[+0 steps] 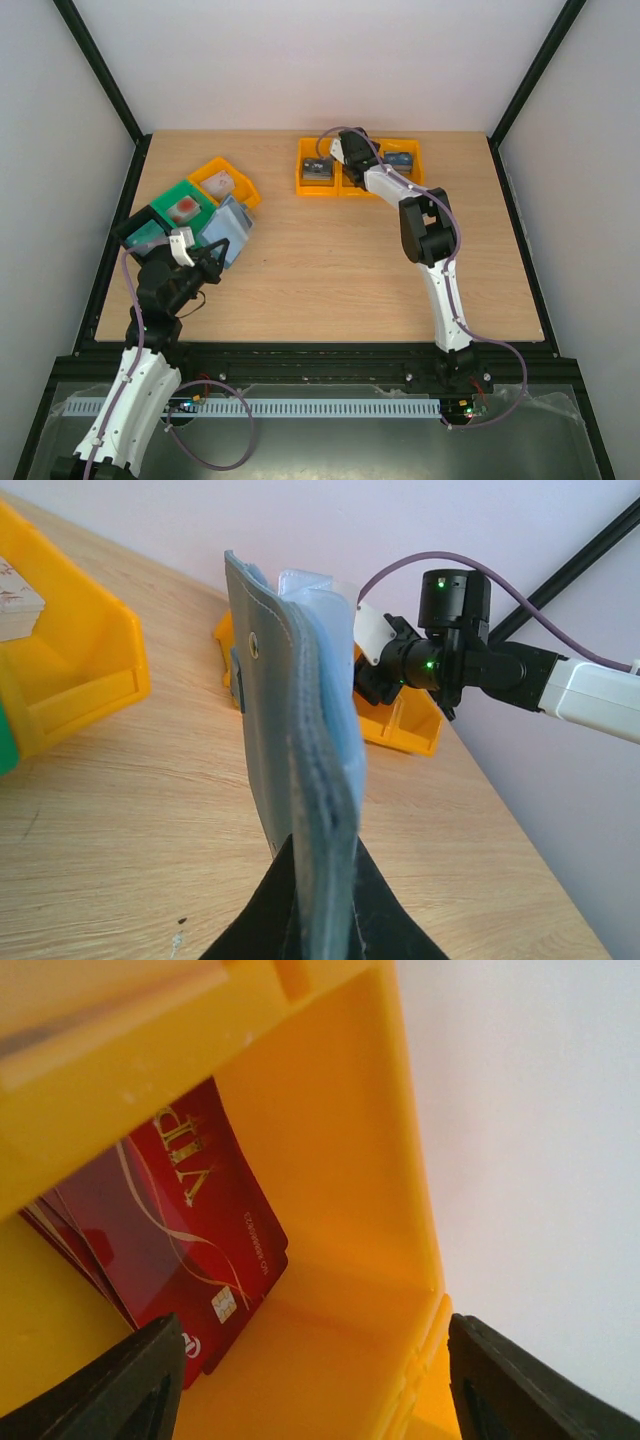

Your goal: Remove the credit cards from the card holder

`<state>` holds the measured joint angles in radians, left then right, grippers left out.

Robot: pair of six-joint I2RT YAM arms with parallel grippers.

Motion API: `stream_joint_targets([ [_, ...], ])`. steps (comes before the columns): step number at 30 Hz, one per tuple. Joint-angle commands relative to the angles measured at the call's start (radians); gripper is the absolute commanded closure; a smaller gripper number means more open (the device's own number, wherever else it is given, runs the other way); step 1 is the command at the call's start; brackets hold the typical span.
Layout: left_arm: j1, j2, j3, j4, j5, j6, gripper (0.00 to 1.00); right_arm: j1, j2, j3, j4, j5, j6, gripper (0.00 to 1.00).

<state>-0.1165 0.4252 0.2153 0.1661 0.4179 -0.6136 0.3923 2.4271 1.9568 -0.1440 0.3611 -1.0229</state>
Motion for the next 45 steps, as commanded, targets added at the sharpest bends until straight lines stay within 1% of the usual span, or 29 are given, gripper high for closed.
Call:
stream_joint_targets([
  [1, 0.008, -0.009, -0.008, 0.055, 0.013, 0.001, 0.98, -0.003, -0.095, 0.008, 0.024, 0.052, 0.042, 0.27],
  [5, 0.008, -0.016, -0.010, 0.090, 0.059, -0.001, 0.98, 0.001, -0.204, 0.003, 0.063, 0.091, 0.186, 0.20],
  [6, 0.008, -0.019, -0.011, 0.101, 0.074, -0.003, 0.98, 0.002, -0.245, -0.008, 0.071, 0.104, 0.224, 0.20],
  [8, 0.009, -0.026, -0.014, 0.132, 0.120, -0.001, 0.98, 0.002, -0.351, -0.061, 0.121, 0.150, 0.303, 0.14],
  [9, 0.009, -0.031, -0.014, 0.154, 0.156, 0.011, 0.98, 0.003, -0.401, -0.084, 0.125, 0.164, 0.342, 0.13],
  [10, 0.009, -0.036, -0.010, 0.184, 0.210, 0.038, 0.98, 0.006, -0.454, -0.108, 0.114, 0.162, 0.394, 0.09],
  [11, 0.008, -0.043, -0.001, 0.209, 0.264, 0.079, 0.98, 0.010, -0.510, -0.135, 0.094, 0.128, 0.447, 0.02],
  [12, 0.009, -0.052, 0.016, 0.228, 0.320, 0.112, 0.98, 0.019, -0.576, -0.169, 0.061, 0.062, 0.508, 0.01],
  [13, 0.008, -0.065, 0.038, 0.245, 0.364, 0.141, 0.98, 0.027, -0.641, -0.213, 0.032, -0.060, 0.559, 0.01],
  [14, 0.009, -0.072, 0.056, 0.267, 0.412, 0.170, 0.98, 0.034, -0.719, -0.276, 0.019, -0.220, 0.597, 0.01],
  [15, 0.008, -0.077, 0.075, 0.295, 0.474, 0.199, 0.98, 0.039, -0.798, -0.341, 0.022, -0.395, 0.627, 0.01],
  [16, 0.008, -0.080, 0.095, 0.315, 0.524, 0.222, 0.98, 0.042, -0.876, -0.432, 0.048, -0.609, 0.649, 0.01],
  [18, 0.008, -0.080, 0.132, 0.324, 0.585, 0.242, 0.98, 0.060, -1.030, -0.621, 0.192, -1.003, 0.690, 0.01],
  [19, 0.006, -0.080, 0.148, 0.317, 0.602, 0.247, 0.98, 0.077, -1.098, -0.714, 0.285, -1.172, 0.707, 0.01],
  [20, 0.006, -0.081, 0.159, 0.308, 0.613, 0.252, 0.98, 0.104, -1.149, -0.787, 0.386, -1.301, 0.733, 0.01],
  [21, 0.006, -0.082, 0.169, 0.300, 0.617, 0.255, 0.98, 0.136, -1.191, -0.843, 0.458, -1.395, 0.759, 0.01],
  [22, 0.007, -0.084, 0.178, 0.291, 0.617, 0.256, 0.98, 0.169, -1.216, -0.867, 0.491, -1.444, 0.777, 0.01],
  [23, 0.006, -0.088, 0.187, 0.284, 0.615, 0.256, 0.98, 0.201, -1.227, -0.864, 0.474, -1.466, 0.789, 0.01],
  [26, 0.006, -0.096, 0.201, 0.277, 0.614, 0.253, 0.98, 0.258, -1.223, -0.809, 0.356, -1.458, 0.813, 0.01],
  [30, 0.006, -0.099, 0.217, 0.241, 0.592, 0.260, 0.98, 0.288, -1.227, -0.795, 0.294, -1.443, 0.849, 0.01],
  [34, 0.006, -0.100, 0.230, 0.208, 0.575, 0.257, 0.98, 0.316, -1.237, -0.792, 0.187, -1.447, 0.809, 0.01],
  [38, 0.006, -0.103, 0.237, 0.175, 0.566, 0.271, 0.98, 0.341, -1.254, -0.801, 0.179, -1.425, 0.826, 0.01],
  [41, 0.006, -0.104, 0.234, 0.173, 0.563, 0.269, 0.98, 0.367, -1.258, -0.815, 0.200, -1.344, 0.844, 0.01],
  [45, 0.006, -0.103, 0.232, 0.176, 0.560, 0.267, 0.98, 0.371, -1.249, -0.811, 0.201, -1.308, 0.855, 0.07],
])
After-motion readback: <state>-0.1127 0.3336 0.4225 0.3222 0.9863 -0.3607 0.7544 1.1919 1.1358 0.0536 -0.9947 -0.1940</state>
